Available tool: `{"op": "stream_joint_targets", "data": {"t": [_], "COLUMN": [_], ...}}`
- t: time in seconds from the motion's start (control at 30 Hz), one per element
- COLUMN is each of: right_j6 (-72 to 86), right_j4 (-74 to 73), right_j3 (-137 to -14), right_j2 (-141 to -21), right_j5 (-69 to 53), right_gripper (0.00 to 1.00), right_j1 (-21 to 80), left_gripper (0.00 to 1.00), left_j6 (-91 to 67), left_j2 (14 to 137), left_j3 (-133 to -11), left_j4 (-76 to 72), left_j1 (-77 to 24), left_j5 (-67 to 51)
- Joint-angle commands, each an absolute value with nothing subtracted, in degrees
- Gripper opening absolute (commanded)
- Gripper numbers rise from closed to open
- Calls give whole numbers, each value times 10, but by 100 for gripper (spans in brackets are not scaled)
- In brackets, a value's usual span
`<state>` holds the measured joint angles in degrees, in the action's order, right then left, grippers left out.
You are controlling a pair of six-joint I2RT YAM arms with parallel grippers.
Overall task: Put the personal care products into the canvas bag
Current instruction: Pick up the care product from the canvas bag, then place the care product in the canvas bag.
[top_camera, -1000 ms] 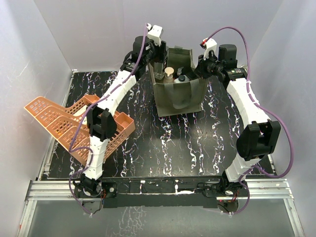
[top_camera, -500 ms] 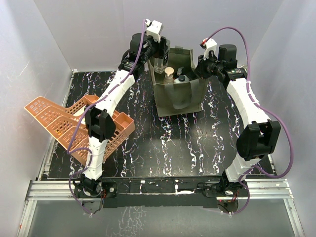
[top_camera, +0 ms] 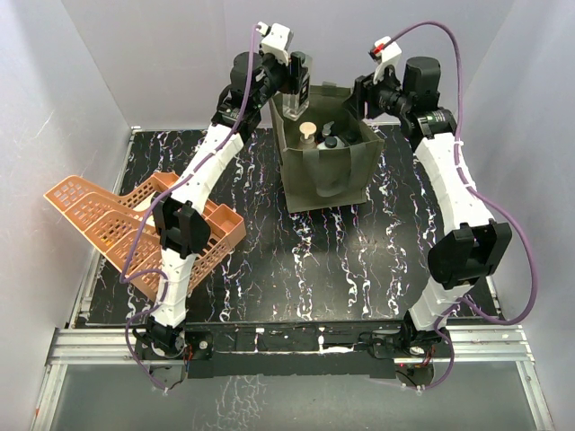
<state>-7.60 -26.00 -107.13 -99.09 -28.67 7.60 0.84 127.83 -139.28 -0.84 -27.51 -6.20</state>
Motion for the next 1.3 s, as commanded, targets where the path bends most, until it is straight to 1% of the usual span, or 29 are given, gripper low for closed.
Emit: {"op": "stream_joint_targets", "data": {"t": [0.0, 0.1, 0.2, 0.37, 0.57, 0.83, 1.0, 1.17, 1.27], "right_j6": [-79, -85, -84, -72, -80, -92, -104, -122, -136], "right_j4": [-195, -183, -162, -145, -145, -157, -169, -203, -226], "right_j3": [-1121, -1130, -1126, -1140, -1120, -1117, -1120, -1125, -1133], "right_j2": [-997, -1017, -1025, -1039, -1025, -1026, -1028, -1030, -1034], "right_j5": [-301, -311, -315, -313, -290, -248, -234, -178, -138], "right_gripper": [56, 66, 69, 69, 69, 69, 69, 69, 70], "right_j1": [98, 110, 117, 118, 118, 118, 118, 117, 114], "left_gripper": [0, 0, 0, 0, 0, 0, 0, 0, 0], "left_j6": [-8, -19, -29, -22, 29, 30, 37, 29, 4], "left_j2": [1188, 1187, 1182, 1169, 1169, 1155, 1148, 1160, 1173], "left_j3": [-1444, -1446, -1436, -1408, -1393, -1340, -1298, -1279, -1285], "left_j4": [-119, -120, -120, -122, -106, -88, -104, -129, -132], "left_j1": [-277, -279, -279, -279, -283, -293, -295, -295, -295], "left_j5": [-59, -57, -63, -64, -21, 42, 54, 59, 84]}}
